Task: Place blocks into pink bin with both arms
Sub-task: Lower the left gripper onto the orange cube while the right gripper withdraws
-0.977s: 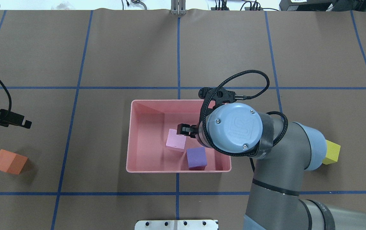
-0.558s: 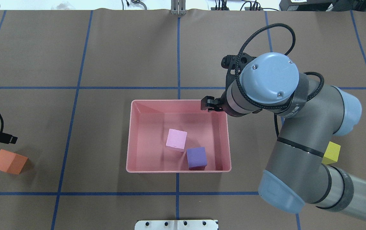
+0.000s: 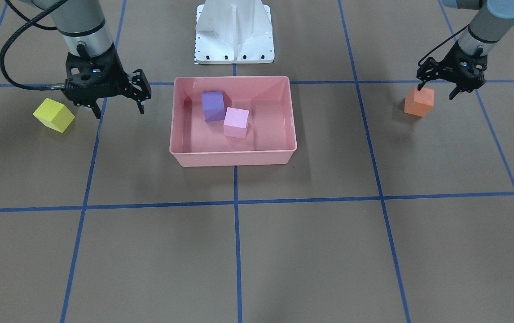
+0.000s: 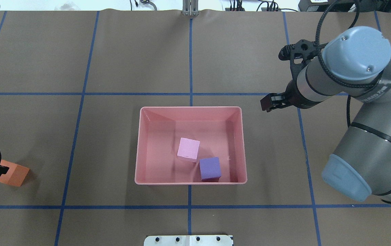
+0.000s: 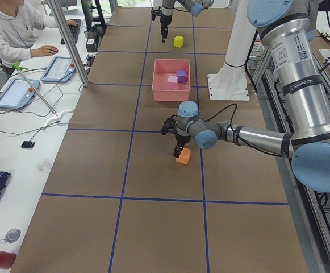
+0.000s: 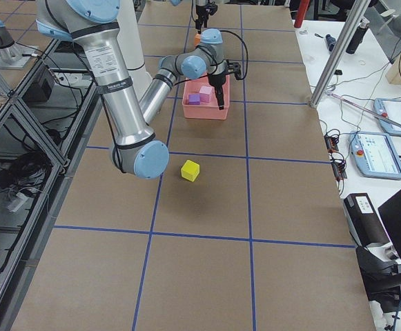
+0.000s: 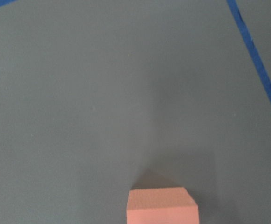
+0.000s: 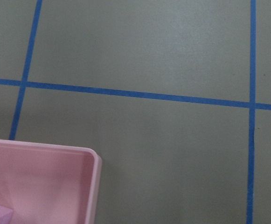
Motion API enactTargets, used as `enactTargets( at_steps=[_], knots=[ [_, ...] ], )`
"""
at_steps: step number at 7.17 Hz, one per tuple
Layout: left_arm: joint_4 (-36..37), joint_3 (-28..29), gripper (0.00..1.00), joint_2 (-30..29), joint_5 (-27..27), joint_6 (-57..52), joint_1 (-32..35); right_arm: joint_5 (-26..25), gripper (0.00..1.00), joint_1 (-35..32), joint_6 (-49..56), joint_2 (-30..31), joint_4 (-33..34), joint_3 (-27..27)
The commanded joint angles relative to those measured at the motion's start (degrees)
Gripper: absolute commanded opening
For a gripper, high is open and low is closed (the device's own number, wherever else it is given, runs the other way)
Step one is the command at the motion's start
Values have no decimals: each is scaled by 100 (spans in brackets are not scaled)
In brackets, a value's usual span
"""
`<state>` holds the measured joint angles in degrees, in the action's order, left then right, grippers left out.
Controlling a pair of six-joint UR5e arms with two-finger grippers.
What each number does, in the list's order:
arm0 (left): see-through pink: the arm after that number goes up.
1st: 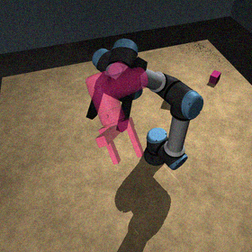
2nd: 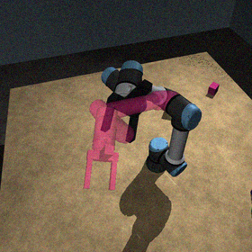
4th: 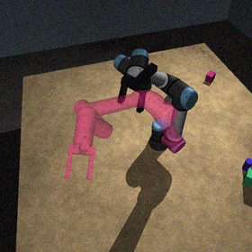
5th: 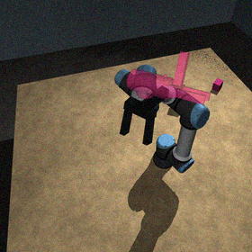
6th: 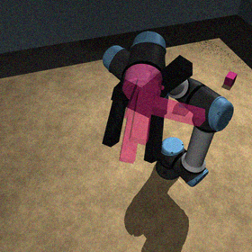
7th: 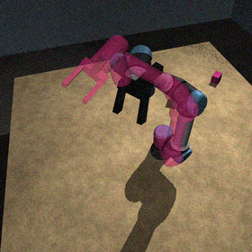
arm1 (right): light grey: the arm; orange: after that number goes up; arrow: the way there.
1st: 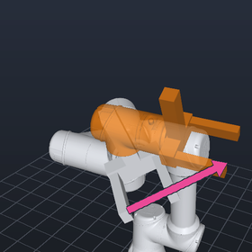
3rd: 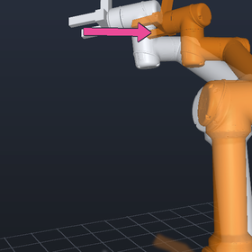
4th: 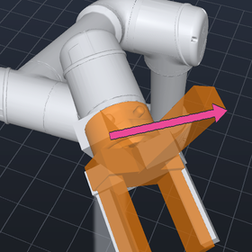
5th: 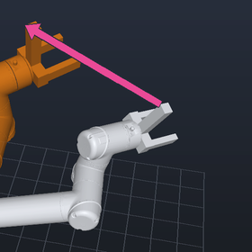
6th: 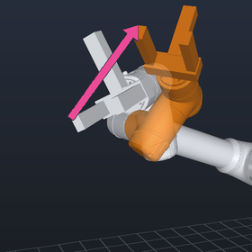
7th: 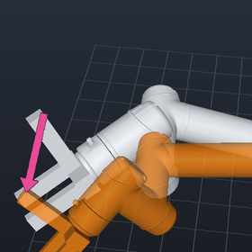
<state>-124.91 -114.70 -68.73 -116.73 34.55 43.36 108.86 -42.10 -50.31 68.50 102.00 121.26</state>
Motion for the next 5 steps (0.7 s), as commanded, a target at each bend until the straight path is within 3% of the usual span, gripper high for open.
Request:
enactTargets(
  at_steps=[1,2,5],
  knots=[
    [-16,88,100,0,-25,139,-169,169,100,-324,625,313,-5,65],
    [-16,106,100,-35,-34,210,-213,501,100,-603,1002,444,-5,82],
    [-33,421,100,-245,-34,404,-258,610,100,-747,1216,735,-5,223]
  ],
)
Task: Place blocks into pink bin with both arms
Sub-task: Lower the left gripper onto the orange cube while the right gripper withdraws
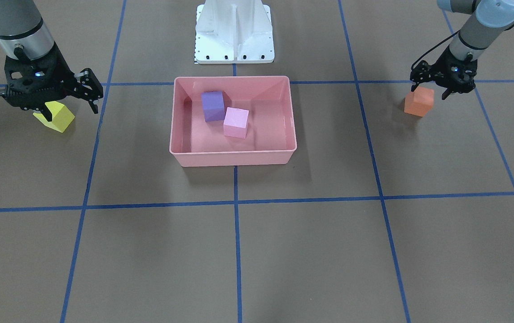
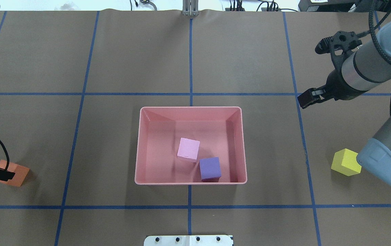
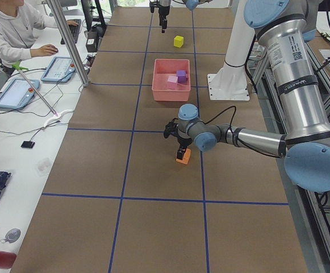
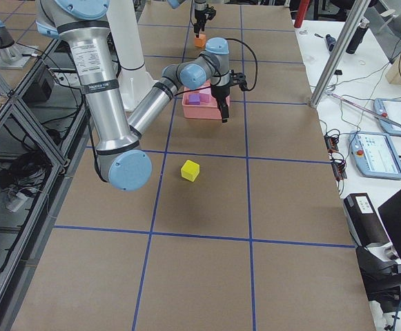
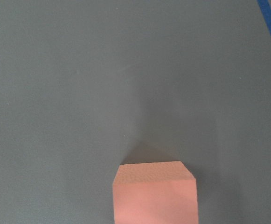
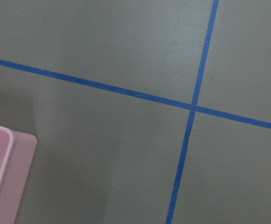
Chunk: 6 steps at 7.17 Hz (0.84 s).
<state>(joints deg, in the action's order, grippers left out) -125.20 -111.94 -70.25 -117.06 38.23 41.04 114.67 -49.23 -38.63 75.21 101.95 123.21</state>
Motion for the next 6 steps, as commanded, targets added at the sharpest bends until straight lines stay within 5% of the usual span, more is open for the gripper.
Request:
enactTargets(
  at_steps=[1,4,5,6],
  knots=[
    [-4,277,100,-208,-1,36,-35,29,100,-34,49,73,0,28],
    [-22,550,100,-446,-10,262,-297,29,100,-25,40,73,0,19],
    [-22,576,91,-455,-10,264,-351,29,100,-25,40,73,0,19],
    [-13,577,51,-464,-36,255,-351,37,100,-25,40,73,0,19]
  ],
)
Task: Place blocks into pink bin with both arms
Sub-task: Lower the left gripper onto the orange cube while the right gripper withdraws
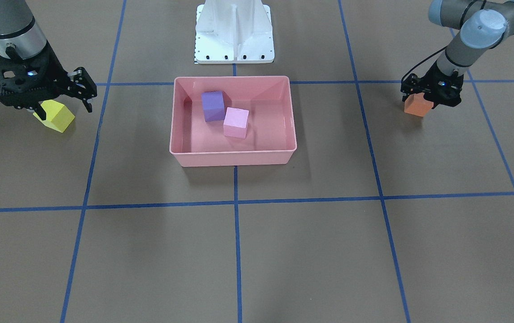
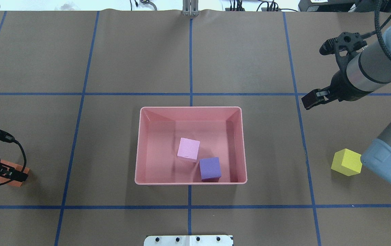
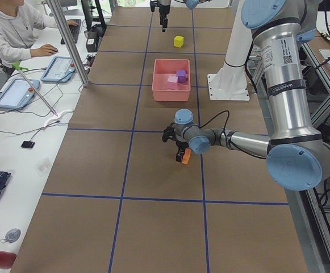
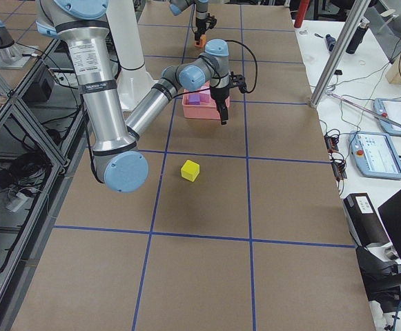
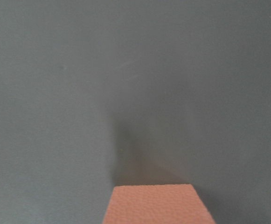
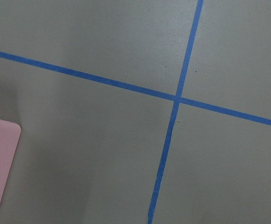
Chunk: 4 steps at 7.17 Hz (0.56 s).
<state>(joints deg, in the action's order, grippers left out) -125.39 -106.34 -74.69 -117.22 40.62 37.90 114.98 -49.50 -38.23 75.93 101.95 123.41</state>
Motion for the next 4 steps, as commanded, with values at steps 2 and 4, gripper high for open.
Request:
enactTargets(
  at_steps=[2,4],
  knots=[
    [50,-79,23,-37,-81,-1,-11,7,100,-7,0,-8,0,8],
    [76,-307,23,-168,-782,43,259,68,100,-77,26,0,0,8]
  ],
)
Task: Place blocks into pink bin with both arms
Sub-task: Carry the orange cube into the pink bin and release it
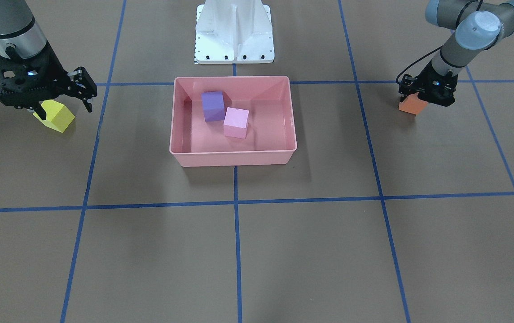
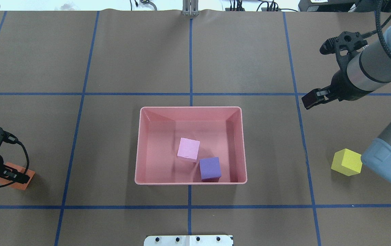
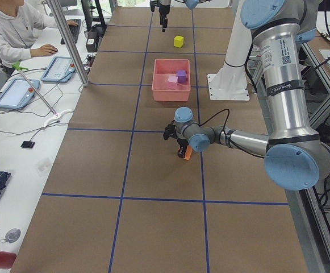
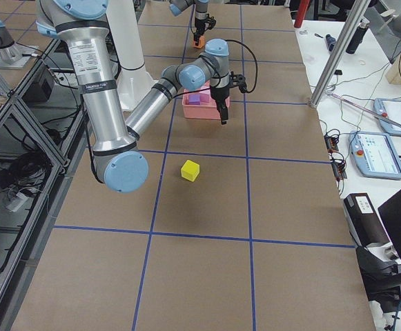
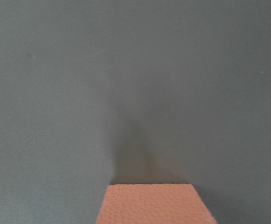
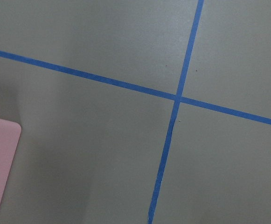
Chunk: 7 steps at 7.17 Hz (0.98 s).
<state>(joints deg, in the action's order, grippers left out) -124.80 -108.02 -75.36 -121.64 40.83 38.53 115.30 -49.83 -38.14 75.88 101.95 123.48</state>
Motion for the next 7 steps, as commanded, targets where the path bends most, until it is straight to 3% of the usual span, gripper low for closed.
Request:
enactTargets(
  at_steps=[1,3,6,7],
  knots=[
    [348,-271,23,-458,-351,152,338,54,100,-97,234,76,0,1],
    [1750,-683,24,-1729,-360,941,331,107,100,-272,692,365,-61,1],
    [3553,-545,25,-4190,-369,2303,121,116,100,-273,685,1251,-1367,-113],
    [3611,-205,26,-4789,-343,2768,-193,116,100,-273,676,1489,-1806,-253]
  ],
)
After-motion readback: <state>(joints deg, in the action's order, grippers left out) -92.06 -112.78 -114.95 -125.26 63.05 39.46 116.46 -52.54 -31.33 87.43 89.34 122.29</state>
